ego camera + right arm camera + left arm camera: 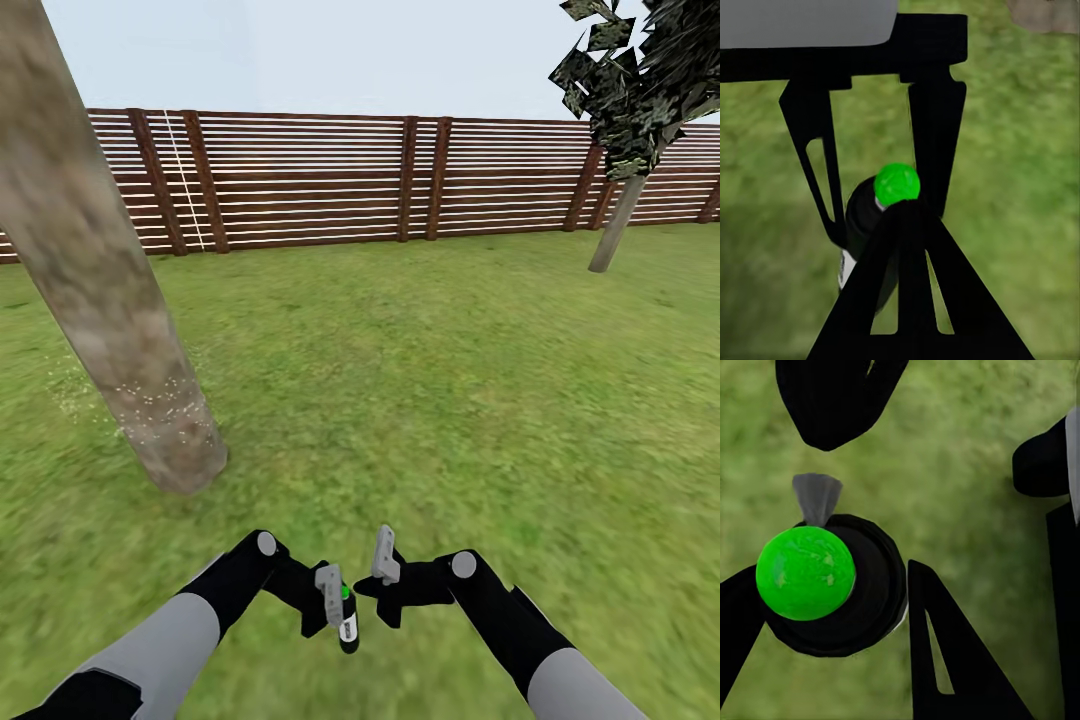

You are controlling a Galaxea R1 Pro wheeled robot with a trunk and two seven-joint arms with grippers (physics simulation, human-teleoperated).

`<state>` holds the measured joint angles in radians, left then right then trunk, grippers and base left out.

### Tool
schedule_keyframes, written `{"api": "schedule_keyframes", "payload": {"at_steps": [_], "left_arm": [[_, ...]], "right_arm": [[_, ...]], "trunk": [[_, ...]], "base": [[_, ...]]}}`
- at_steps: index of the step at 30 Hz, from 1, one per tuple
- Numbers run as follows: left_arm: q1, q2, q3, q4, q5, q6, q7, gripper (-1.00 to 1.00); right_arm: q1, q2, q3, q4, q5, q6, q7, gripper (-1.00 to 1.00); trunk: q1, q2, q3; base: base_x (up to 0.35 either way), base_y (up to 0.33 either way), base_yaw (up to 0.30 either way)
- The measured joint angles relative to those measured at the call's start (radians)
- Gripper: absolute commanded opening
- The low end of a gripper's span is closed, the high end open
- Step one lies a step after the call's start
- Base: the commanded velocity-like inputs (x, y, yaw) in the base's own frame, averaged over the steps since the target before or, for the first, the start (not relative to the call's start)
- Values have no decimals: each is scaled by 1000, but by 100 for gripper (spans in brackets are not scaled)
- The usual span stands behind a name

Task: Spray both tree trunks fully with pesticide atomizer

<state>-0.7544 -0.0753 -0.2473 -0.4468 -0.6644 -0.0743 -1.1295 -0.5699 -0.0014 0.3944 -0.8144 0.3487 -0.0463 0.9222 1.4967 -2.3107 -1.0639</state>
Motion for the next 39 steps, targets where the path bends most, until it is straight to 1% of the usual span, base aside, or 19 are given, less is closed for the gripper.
{"api": "schedule_keyframes", "payload": {"at_steps": [7, 16, 20, 21, 23, 24, 26, 27, 28, 29, 30, 31, 32, 33, 34, 35, 36, 38, 39], "left_arm": [[0, -8, 0, 0, 7, -1, -8, -100], [0, -9, -1, -1, 7, 0, -10, -100], [0, 3, -1, 0, -2, 1, -9, -100], [0, 18, -1, 0, -6, 2, -9, -100], [0, 68, -6, 0, -10, 3, -9, -100], [0, 102, -4, 1, -11, 4, -10, -100], [0, 182, -4, 2, -11, 5, -9, -100], [0, 203, -3, 2, -10, 5, -9, -100], [0, 239, -3, 2, -10, 8, -8, -100], [0, 256, -3, 2, -11, 11, -6, -100], [0, 281, 0, 2, -11, 15, -2, -100], [0, 313, 7, 4, -6, 19, 9, -100], [0, 329, 17, 11, 0, 20, 22, -100], [0, 343, 52, 47, 14, 22, 66, -100], [1, 351, 94, 100, 32, 21, 129, -100], [2, 355, 148, 162, 45, 19, 209, -100], [5, 358, 195, 216, 61, 16, 292, -100], [44, 358, 267, 286, 124, 12, 469, -100], [75, 355, 297, 298, 170, 6, 538, -100]], "right_arm": [[0, -1, -1, 0, 0, 0, 0, -100], [0, -1, -1, 0, 0, 0, 0, -100], [0, -1, -1, 0, 0, 0, 0, -100], [0, -1, -1, 0, 0, 0, 0, -100], [1, -1, -1, 0, 0, 0, 0, -100], [0, -1, -1, 0, 0, -1, 0, 100], [1, -2, -1, -1, -1, -1, 0, 100], [1, -2, -2, -1, -1, -1, 0, 100], [1, -2, -3, -2, -1, -1, -1, 100], [1, -3, -4, -2, -1, -1, -2, 100], [1, -3, -7, -1, 0, -1, -5, 100], [1, -6, -9, 2, 1, -2, -9, 100], [1, -9, -10, 5, 1, -2, -16, 100], [2, -22, -13, 12, 0, -3, -45, 100], [4, -45, -22, 35, -1, -3, -92, 100], [5, -63, -33, 77, -4, -5, -150, 100], [5, -74, -45, 128, -5, -6, -209, 100], [7, -82, -96, 270, -6, -9, -359, 100], [8, -82, -140, 358, -9, -16, -440, 100]], "trunk": [[0, 0, 0], [0, 0, 0], [0, 0, 0], [0, 0, 0], [0, 0, 0], [0, 0, 0], [0, 0, 0], [0, 0, 0], [0, 0, 0], [0, 0, 0], [0, 0, 0], [0, 0, 0], [0, 0, 0], [0, 0, 0], [0, 0, 0], [0, 0, 0], [0, 0, 0], [0, 0, 0], [0, 0, 0]], "base": [[0, 0, 0], [0, 0, 0], [0, 0, 0], [0, 0, 0], [0, 0, 0], [0, 0, 0], [0, 0, 0], [0, 0, 0], [0, 0, 0], [0, 0, 0], [0, 0, 0], [0, 0, 0], [0, 0, 0], [0, 0, 0], [0, 0, 0], [0, 0, 0], [0, 0, 0], [0, 0, 0], [0, 0, 0]]}}
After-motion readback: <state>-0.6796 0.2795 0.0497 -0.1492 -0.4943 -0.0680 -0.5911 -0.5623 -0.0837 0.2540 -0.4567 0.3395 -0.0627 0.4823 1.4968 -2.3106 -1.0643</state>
